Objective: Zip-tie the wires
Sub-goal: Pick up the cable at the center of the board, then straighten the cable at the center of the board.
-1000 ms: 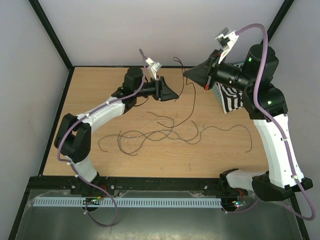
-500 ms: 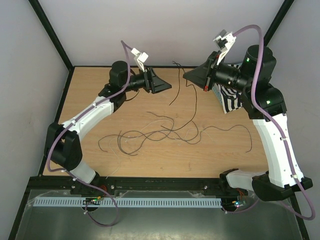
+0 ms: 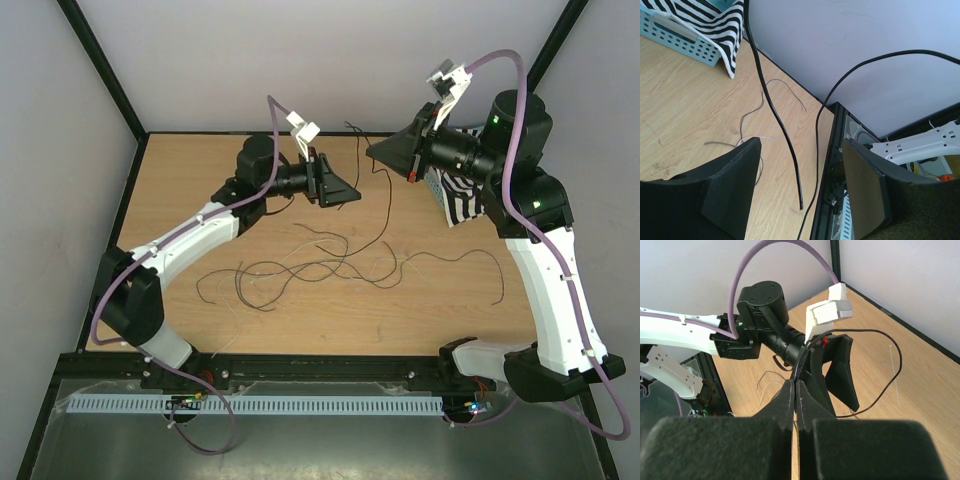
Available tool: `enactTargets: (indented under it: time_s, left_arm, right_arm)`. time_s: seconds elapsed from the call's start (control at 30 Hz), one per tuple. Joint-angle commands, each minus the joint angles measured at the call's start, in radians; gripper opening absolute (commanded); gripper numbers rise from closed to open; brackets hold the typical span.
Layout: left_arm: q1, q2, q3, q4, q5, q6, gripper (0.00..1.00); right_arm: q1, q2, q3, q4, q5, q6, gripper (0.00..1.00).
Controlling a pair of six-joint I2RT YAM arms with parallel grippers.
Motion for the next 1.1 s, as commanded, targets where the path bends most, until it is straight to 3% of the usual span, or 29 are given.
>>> enactTargets:
  time_s: [0.0,0.13,0.33,0.5,0.63,0.87,0.93,1.07]
  left_arm:
    - [-0.029,0.035,0.022,0.032,0.008,0.014,0.66]
    - [-0.043,0.062,0.029,0.032,0.001,0.022,0.55]
    - [-0.039,0.051,-0.006,0.032,-0.041,0.054,0.19]
    - [-0.011,-0.007,-0.031,0.027,-0.055,0.076,0.02]
    - [0.005,-0.064,-0.063,0.004,-0.068,0.098,0.00]
    - [-0.009,-0.147,-0.107,-0.155,-0.116,0.196,0.00]
    - [-0.021,-0.159,-0.115,-0.187,-0.128,0.222,0.00]
    - [-0.045,-0.160,-0.136,-0.219,-0.126,0.230,0.00]
  right_arm:
    - [0.002,-0.014,0.000,0.002,-0.006,-0.005,0.06]
    - [0.002,-0.019,-0.002,0.002,0.000,-0.008,0.07]
    - [0.002,-0.031,-0.020,-0.004,0.028,-0.029,0.07]
    - [0.003,-0.040,-0.042,-0.067,0.151,-0.103,0.08]
    - [0.002,-0.040,-0.074,-0.169,0.395,-0.199,0.08]
    - [0.001,-0.024,-0.157,-0.269,1.037,-0.306,0.05]
    - [0.001,-0.011,-0.146,-0.273,1.124,-0.317,0.04]
    - [0.000,0.001,-0.146,-0.283,1.137,-0.341,0.03]
